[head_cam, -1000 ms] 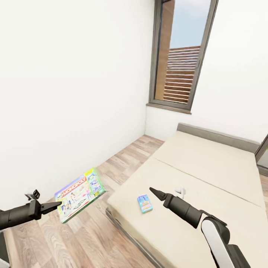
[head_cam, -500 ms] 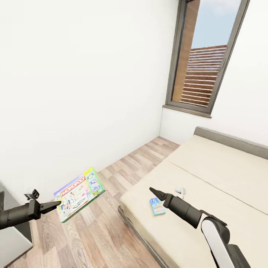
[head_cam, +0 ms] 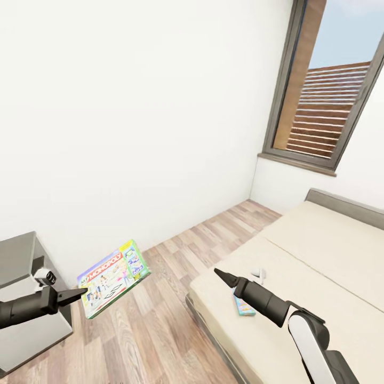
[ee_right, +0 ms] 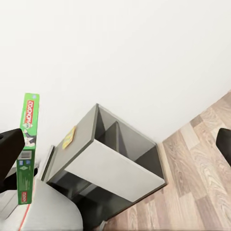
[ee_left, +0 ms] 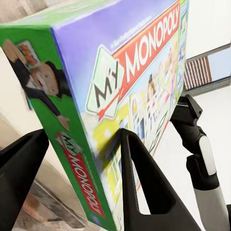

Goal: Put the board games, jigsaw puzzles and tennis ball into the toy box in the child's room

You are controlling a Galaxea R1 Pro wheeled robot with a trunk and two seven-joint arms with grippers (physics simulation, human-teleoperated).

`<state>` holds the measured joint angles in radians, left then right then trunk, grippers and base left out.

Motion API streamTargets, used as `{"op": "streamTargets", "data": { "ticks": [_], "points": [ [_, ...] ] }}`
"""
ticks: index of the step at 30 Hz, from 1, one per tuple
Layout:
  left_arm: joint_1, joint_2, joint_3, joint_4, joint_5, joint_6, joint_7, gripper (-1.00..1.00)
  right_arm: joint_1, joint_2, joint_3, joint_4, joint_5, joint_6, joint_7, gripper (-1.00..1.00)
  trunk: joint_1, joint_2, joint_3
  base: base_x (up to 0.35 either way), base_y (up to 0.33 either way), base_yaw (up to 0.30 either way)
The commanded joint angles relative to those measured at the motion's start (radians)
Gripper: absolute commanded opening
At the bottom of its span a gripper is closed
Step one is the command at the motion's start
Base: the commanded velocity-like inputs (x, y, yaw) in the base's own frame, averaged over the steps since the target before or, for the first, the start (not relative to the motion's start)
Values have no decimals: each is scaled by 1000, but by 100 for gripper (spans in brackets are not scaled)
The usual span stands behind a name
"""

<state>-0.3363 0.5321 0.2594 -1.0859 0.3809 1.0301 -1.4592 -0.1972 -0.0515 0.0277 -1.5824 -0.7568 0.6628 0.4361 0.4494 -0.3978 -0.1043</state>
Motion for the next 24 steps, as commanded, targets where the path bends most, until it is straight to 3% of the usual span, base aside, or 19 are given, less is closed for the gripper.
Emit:
{"op": "streamTargets", "data": {
  "ticks": [1, 24],
  "points": [
    [-1, 0, 0, 0, 4, 11, -3, -100, -1, 0, 0, -1, -4, 5, 0, 100, 1, -2, -2, 0, 0, 286],
    [-1, -1, -2, 0, 3, 11, -3, -100, -1, 0, 0, -1, -4, 4, 0, 100, 1, -2, 6, 0, 0, 286]
  ]
}}
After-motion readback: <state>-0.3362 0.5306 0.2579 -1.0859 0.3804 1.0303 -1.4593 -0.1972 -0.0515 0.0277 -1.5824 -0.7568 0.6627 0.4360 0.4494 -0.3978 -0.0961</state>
